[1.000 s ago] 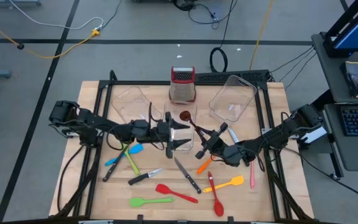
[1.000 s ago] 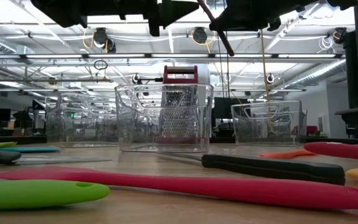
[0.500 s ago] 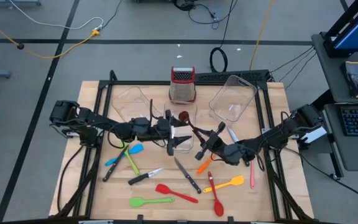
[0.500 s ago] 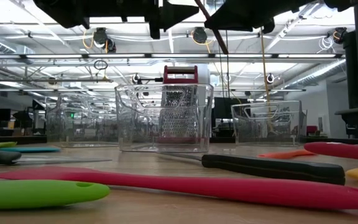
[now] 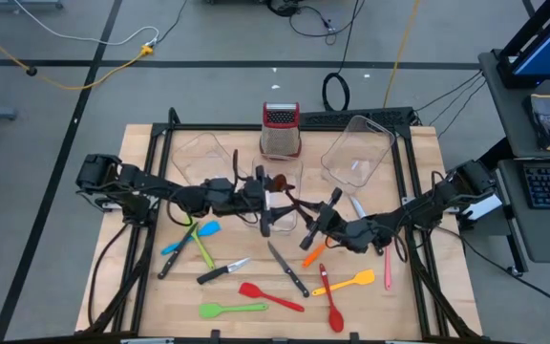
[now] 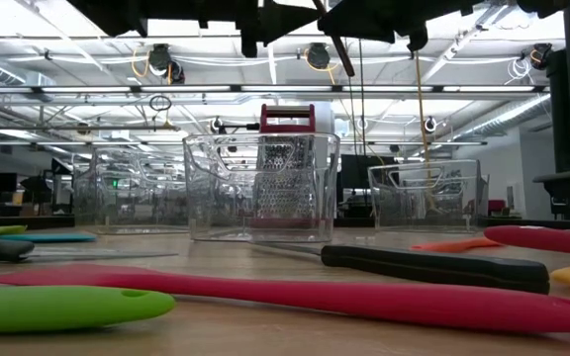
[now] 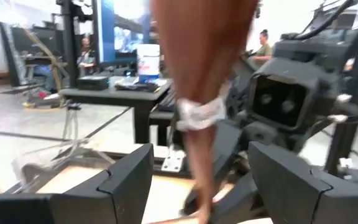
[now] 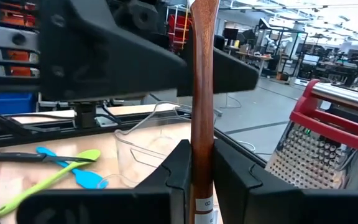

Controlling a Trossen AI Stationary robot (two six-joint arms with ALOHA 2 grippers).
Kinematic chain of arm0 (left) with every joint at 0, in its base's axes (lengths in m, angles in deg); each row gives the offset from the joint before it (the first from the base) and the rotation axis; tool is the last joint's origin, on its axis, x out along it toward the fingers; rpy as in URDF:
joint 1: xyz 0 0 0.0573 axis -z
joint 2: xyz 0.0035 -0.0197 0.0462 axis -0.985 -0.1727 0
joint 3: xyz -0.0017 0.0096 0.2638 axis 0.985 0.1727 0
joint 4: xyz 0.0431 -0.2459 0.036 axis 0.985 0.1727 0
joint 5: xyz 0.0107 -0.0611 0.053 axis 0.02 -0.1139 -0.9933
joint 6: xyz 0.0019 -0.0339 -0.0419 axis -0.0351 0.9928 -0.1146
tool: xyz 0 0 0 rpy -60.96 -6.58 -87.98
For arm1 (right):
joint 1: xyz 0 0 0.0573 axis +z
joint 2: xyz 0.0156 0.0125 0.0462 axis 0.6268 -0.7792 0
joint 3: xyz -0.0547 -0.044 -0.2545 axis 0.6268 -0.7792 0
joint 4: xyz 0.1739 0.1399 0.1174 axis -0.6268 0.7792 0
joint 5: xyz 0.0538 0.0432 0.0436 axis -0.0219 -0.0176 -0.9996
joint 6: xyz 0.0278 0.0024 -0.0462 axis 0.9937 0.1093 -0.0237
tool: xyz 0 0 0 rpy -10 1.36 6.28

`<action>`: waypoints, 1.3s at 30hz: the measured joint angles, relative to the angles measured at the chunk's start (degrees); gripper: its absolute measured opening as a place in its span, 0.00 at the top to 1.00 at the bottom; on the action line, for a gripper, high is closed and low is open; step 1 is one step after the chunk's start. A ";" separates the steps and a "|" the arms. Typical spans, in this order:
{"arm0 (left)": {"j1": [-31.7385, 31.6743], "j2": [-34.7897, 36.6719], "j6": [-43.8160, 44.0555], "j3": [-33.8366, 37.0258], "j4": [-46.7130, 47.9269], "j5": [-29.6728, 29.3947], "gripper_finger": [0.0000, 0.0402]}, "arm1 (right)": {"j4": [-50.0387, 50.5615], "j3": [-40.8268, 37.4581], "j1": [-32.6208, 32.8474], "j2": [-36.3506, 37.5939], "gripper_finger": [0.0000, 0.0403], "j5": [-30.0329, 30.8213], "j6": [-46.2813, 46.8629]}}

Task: Pick & Place Kitchen Items
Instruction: Put the brown ladle into the left transparent bin

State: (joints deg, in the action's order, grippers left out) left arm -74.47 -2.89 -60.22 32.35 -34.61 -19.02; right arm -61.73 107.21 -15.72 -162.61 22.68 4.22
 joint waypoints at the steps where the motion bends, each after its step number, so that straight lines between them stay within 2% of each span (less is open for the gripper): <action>1: 0.00 0.00 0.00 0.00 0.36 -0.53 0.34 | 0.00 0.00 0.00 0.00 0.91 -0.14 0.33; 4: -0.09 0.00 0.02 0.00 0.73 -0.97 0.38 | -0.02 0.01 -0.04 0.00 0.91 -1.87 1.20; 6: -0.15 0.00 0.00 0.00 0.71 -0.94 0.44 | 0.02 0.00 -0.02 0.00 0.91 -2.94 1.25; 9: -0.31 0.00 0.02 0.00 0.67 -0.44 0.59 | -0.14 0.00 0.00 -0.04 0.91 -2.85 1.27; 14: -1.09 0.00 0.23 0.00 1.22 4.35 0.92 | -2.40 0.00 -0.09 -2.29 0.91 -2.61 1.04; 15: -1.20 0.00 0.45 0.00 1.42 4.93 0.95 | -3.08 0.00 -0.09 -2.90 0.91 -2.65 0.98; 22: -1.46 0.09 1.30 0.00 5.92 5.87 0.96 | -5.55 -0.03 -0.09 -5.95 0.86 -2.20 1.16; 27: -1.33 0.09 1.65 -0.02 9.33 3.12 0.96 | -3.95 -0.07 0.29 -5.43 0.84 -2.55 0.23; 32: -1.68 0.76 1.72 0.00 14.91 -7.15 0.96 | -3.31 0.04 1.91 -4.43 0.80 -4.05 -2.16; 39: -2.02 4.93 4.38 -0.02 25.89 -18.93 0.96 | -2.21 -0.23 5.06 -2.38 0.71 -1.67 -5.17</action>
State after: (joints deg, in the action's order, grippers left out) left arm -76.49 2.03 -55.84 32.32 -8.72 -37.95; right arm -63.93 106.98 -10.66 -164.99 21.01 -0.94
